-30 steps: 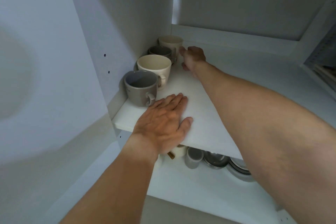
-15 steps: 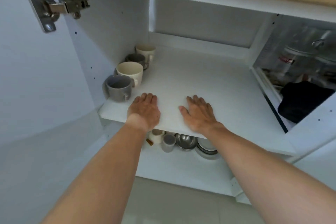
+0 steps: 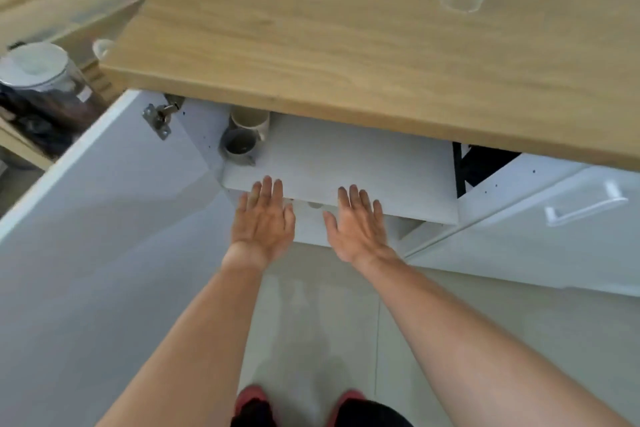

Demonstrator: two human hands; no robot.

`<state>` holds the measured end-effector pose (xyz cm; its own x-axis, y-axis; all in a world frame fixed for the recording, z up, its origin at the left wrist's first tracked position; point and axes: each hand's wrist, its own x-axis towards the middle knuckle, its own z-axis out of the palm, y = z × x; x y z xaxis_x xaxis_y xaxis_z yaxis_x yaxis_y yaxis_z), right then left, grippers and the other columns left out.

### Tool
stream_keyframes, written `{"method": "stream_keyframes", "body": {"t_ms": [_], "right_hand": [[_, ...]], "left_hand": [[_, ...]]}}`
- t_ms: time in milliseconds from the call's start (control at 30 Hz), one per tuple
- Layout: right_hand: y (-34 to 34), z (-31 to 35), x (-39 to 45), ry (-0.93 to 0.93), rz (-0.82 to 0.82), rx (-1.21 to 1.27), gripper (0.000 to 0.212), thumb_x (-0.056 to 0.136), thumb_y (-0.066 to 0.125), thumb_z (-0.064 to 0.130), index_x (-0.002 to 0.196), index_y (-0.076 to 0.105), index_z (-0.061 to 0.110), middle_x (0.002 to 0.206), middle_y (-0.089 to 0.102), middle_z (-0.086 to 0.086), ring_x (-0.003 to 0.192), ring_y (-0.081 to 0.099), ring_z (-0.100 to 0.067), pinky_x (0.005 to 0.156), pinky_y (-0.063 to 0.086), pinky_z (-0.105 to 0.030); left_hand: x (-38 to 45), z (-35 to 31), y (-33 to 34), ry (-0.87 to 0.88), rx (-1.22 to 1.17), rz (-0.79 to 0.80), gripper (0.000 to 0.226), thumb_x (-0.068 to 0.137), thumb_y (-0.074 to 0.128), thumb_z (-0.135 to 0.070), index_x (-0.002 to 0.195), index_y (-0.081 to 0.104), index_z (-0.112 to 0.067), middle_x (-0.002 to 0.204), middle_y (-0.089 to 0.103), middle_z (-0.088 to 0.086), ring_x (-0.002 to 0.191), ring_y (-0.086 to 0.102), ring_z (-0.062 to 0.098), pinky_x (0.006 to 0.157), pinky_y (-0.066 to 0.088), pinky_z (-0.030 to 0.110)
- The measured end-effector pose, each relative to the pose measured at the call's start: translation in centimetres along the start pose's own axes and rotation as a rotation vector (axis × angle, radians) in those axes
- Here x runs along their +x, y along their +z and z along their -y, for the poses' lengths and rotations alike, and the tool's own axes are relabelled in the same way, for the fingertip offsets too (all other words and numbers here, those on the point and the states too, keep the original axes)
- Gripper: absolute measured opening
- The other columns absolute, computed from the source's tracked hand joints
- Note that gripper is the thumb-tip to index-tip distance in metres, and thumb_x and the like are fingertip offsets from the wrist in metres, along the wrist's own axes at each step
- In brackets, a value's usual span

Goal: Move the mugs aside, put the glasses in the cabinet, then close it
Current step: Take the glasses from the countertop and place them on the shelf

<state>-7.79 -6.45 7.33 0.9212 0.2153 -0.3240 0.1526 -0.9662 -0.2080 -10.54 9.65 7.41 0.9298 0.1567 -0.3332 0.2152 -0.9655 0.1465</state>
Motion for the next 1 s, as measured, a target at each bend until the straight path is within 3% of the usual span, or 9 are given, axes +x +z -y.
{"method": "stream_keyframes", "body": {"t_ms": [200, 367, 467, 733, 1000], "right_hand": [[-8.4, 3.6, -8.9, 0.053, 0.053, 0.058, 0.06, 0.103, 0.031, 0.039, 0.155, 0.019, 0.011, 0.164, 0.018, -0.015, 0.152, 0.015, -0.03, 0.123, 0.011, -0.049], [-15.2, 6.5, -11.5, 0.039, -0.062, 0.046, 0.051, 0.102, 0.034, 0.036, 0.146, 0.036, 0.01, 0.144, 0.048, -0.013, 0.128, 0.048, -0.032, 0.108, 0.034, -0.045], [-18.6, 7.2, -12.1, -0.002, -0.139, 0.016, 0.045, 0.102, 0.034, 0.034, 0.139, 0.042, 0.01, 0.129, 0.056, -0.01, 0.118, 0.053, -0.03, 0.1, 0.038, -0.042], [-24.6, 5.7, -10.7, 0.103, -0.228, -0.003, 0.054, 0.102, 0.035, 0.037, 0.149, 0.031, 0.009, 0.152, 0.039, -0.015, 0.135, 0.041, -0.033, 0.111, 0.032, -0.046], [-29.6, 1.2, -5.0, 0.162, -0.256, 0.026, 0.06, 0.102, 0.035, 0.04, 0.154, 0.022, 0.012, 0.164, 0.018, -0.017, 0.147, 0.027, -0.034, 0.119, 0.023, -0.05]], "left_hand": [[-8.6, -1.5, -8.7, 0.041, -0.019, -0.005, 0.059, 0.101, 0.019, -0.034, 0.155, 0.012, -0.011, 0.164, 0.012, 0.008, 0.151, 0.01, 0.024, 0.121, 0.007, 0.043], [-11.7, -2.0, -14.6, 0.135, 0.085, -0.086, 0.058, 0.1, 0.02, -0.033, 0.155, 0.015, -0.014, 0.163, 0.015, 0.005, 0.151, 0.01, 0.022, 0.12, 0.007, 0.044], [-12.5, -1.9, -17.0, 0.147, 0.056, -0.12, 0.058, 0.101, 0.021, -0.032, 0.155, 0.014, -0.013, 0.164, 0.014, 0.005, 0.151, 0.01, 0.02, 0.12, 0.007, 0.042], [-9.8, -2.4, -22.8, 0.223, 0.022, -0.229, 0.059, 0.1, 0.024, -0.031, 0.154, 0.019, -0.01, 0.163, 0.019, 0.007, 0.15, 0.014, 0.02, 0.121, 0.013, 0.042], [-3.0, -8.1, -27.0, 0.318, 0.086, -0.271, 0.058, 0.101, 0.024, -0.03, 0.154, 0.018, -0.009, 0.162, 0.02, 0.008, 0.15, 0.017, 0.021, 0.121, 0.015, 0.042]]}}
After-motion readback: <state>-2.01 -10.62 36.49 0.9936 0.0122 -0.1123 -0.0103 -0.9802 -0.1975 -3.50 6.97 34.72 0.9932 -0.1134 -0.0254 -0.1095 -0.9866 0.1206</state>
